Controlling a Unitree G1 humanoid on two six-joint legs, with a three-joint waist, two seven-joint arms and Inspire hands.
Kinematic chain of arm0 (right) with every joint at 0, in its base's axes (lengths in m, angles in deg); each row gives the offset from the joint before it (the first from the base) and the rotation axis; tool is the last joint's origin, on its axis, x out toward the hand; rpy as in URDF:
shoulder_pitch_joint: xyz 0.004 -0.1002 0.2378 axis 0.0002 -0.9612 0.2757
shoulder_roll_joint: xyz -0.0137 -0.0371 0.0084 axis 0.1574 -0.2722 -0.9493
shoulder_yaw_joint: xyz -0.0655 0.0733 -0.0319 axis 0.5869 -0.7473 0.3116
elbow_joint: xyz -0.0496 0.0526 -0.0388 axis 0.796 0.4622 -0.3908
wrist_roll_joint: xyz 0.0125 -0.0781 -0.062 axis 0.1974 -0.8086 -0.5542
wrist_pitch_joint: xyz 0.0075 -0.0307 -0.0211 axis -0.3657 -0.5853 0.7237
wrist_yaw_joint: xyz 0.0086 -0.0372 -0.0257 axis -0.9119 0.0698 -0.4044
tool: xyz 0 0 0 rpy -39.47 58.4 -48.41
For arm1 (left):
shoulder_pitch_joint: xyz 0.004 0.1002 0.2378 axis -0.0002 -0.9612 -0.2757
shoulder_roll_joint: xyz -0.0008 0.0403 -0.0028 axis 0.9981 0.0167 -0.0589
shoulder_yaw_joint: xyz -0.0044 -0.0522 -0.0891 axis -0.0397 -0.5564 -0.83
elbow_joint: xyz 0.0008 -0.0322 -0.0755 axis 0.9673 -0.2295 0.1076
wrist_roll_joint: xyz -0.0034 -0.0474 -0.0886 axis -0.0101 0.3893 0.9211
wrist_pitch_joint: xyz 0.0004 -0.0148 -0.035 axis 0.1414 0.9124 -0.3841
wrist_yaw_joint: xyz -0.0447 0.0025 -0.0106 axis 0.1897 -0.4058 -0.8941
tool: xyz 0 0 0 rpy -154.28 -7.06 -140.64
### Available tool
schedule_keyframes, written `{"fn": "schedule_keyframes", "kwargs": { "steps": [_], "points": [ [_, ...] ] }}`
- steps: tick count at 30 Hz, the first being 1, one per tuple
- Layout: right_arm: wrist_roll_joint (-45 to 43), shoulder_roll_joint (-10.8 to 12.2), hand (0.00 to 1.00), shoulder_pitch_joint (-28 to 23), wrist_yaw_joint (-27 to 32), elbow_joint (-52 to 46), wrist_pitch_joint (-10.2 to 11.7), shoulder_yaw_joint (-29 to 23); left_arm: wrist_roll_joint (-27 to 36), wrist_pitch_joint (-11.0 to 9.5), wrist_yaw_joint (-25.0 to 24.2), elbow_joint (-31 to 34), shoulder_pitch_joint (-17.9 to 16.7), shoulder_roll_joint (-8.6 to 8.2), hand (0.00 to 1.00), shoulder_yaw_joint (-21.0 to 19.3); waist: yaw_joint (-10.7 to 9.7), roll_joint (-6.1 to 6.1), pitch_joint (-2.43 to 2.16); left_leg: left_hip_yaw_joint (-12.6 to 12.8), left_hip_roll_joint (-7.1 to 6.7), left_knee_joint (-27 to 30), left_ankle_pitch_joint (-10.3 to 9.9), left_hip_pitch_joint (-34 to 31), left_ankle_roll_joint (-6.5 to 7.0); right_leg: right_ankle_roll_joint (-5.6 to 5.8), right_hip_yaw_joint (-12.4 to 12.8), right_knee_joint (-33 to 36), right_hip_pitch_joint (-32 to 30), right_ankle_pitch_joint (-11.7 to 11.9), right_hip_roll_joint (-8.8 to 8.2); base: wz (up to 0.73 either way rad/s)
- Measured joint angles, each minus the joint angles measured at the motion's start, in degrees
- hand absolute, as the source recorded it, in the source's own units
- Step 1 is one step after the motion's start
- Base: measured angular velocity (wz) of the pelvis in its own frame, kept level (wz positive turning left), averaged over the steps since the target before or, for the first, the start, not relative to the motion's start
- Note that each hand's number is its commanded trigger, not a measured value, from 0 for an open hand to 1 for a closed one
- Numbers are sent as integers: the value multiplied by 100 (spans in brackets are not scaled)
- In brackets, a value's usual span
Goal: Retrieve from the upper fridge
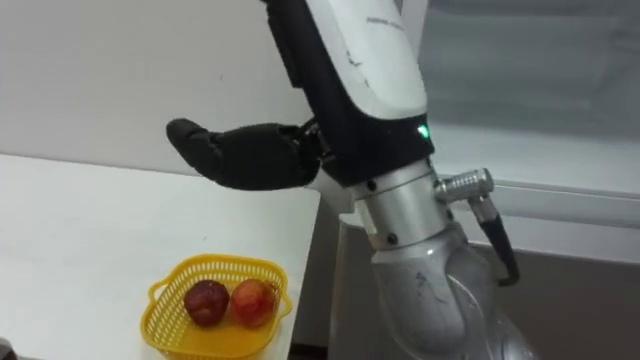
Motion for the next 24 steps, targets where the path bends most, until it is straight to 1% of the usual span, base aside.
{"fn": "schedule_keyframes", "kwargs": {
  "steps": [2,4,6,8,9,11,12,14,15,17,20,22,23,24],
  "points": [
    [73,-8,0,-283,186,-133,112,-184,2,-27,-1,8,-29,-20,0,-111,-54,4,-6,2,-2,0,-2,23,1,2,10,-1,20,-1,0,0],
    [217,-38,0,-444,282,-135,150,-377,3,-25,-2,4,-71,-41,0,-229,-143,4,-6,22,-1,-1,-1,60,2,3,11,2,1,-1,-4,-3],
    [423,-96,0,-656,363,-140,158,-610,4,-26,-1,3,-100,-61,0,-273,-161,15,-12,55,7,-31,-1,80,2,2,48,6,-9,-1,-3,-14],
    [764,-159,0,-957,461,-234,154,-859,0,-38,11,5,-161,-91,0,-329,-203,30,-33,109,12,-78,-1,101,3,3,91,5,-25,-1,-4,-13],
    [823,-157,0,-1032,477,-283,165,-935,0,-50,13,4,-177,-95,0,-378,-266,27,-34,115,13,-78,-1,99,2,3,100,-2,-32,-1,0,-3],
    [1049,-153,0,-1311,579,-440,219,-1261,53,-118,60,-47,-308,-96,0,-511,-417,9,-62,185,26,-80,2,120,-2,3,102,-57,-24,-2,11,0],
    [1124,-138,0,-1383,607,-479,230,-1343,71,-126,94,-83,-354,-97,0,-516,-451,10,-66,188,27,-86,1,137,-2,3,102,-97,-3,-1,15,-5],
    [1181,-136,0,-1737,741,-611,367,-1673,59,-181,164,-191,-518,-106,0,-554,-575,17,-78,242,38,-104,-6,207,-4,5,121,-125,49,0,20,-8],
    [1203,-136,0,-1810,761,-646,407,-1758,61,-214,166,-205,-556,-114,0,-595,-624,21,-77,253,42,-109,-8,206,-5,5,126,-163,47,2,25,-8],
    [1355,-131,0,-2129,859,-807,567,-2075,65,-292,175,-215,-668,-148,0,-748,-711,61,-82,321,74,-133,-20,204,-22,-2,211,-208,32,26,65,-13],
    [1491,-131,0,-2488,1032,-952,699,-2338,68,-333,232,-215,-725,-190,0,-753,-817,133,-98,371,95,-139,-39,208,-38,-7,257,-247,14,25,85,-12],
    [1598,-122,0,-2581,1116,-955,717,-2450,71,-363,274,-215,-743,-219,0,-753,-907,153,-108,398,98,-176,-38,238,-40,-15,281,-265,21,31,93,-8],
    [1644,-121,0,-2671,1183,-947,727,-2529,86,-365,274,-211,-728,-224,0,-753,-933,202,-99,406,102,-184,-41,254,-43,-15,307,-270,29,30,98,-9],
    [1648,-121,0,-2721,1222,-940,738,-2565,87,-366,274,-207,-716,-224,0,-755,-948,178,-99,423,106,-192,-45,272,-48,-15,335,-273,32,30,105,-14]
  ]
}}
